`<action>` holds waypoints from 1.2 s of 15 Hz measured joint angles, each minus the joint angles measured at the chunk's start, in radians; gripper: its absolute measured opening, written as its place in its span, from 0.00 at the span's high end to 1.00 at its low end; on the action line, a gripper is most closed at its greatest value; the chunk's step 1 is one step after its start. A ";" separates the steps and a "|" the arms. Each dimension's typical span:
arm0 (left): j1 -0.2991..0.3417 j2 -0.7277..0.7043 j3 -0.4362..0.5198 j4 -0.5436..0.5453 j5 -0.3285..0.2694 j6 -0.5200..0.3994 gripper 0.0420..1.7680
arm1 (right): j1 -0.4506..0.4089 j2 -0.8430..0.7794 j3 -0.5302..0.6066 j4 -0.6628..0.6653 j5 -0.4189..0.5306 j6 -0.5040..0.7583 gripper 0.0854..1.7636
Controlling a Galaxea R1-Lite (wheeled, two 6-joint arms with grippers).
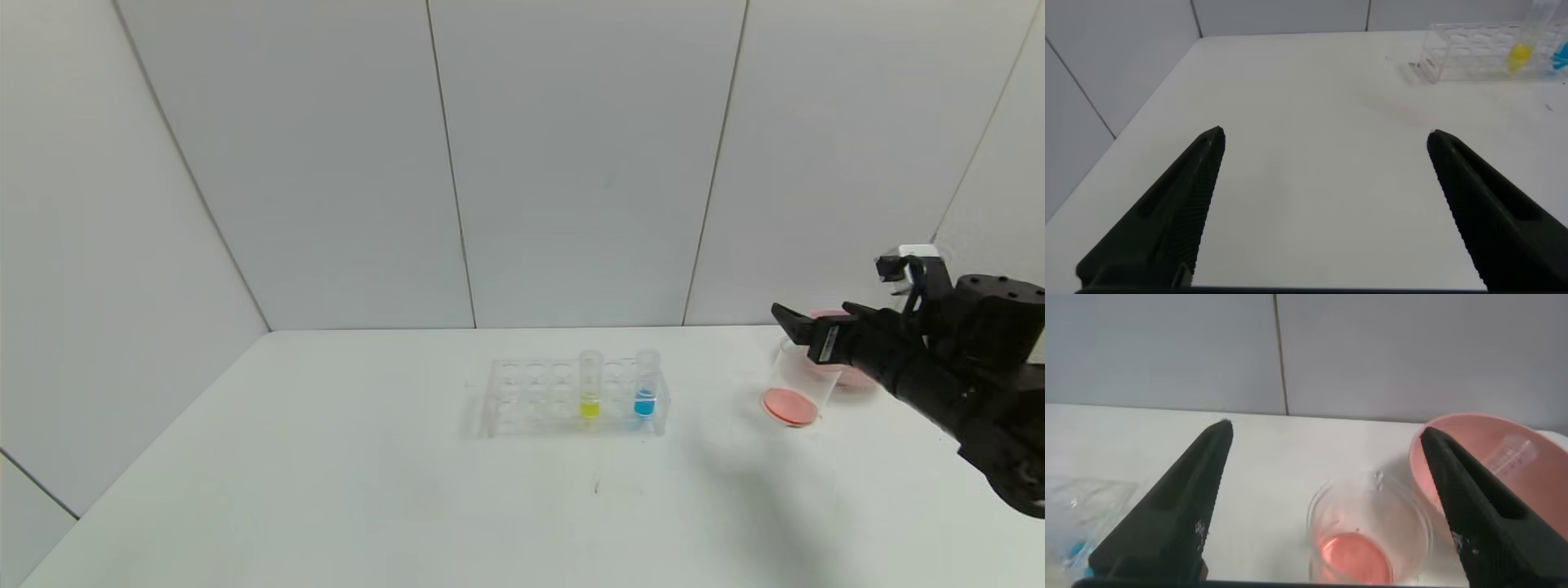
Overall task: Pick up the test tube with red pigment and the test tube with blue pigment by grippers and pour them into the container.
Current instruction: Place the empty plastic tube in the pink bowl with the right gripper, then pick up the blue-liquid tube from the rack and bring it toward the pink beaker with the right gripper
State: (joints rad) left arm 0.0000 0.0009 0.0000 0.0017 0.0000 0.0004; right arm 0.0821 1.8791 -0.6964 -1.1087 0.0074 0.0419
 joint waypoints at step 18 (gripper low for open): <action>0.000 0.000 0.000 0.000 0.000 0.000 0.00 | 0.801 0.002 0.338 -0.267 -0.756 0.179 0.04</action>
State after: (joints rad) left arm 0.0000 0.0009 0.0000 0.0017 0.0000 0.0000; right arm 0.8828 1.8811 -0.3587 -1.3753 -0.7489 0.2211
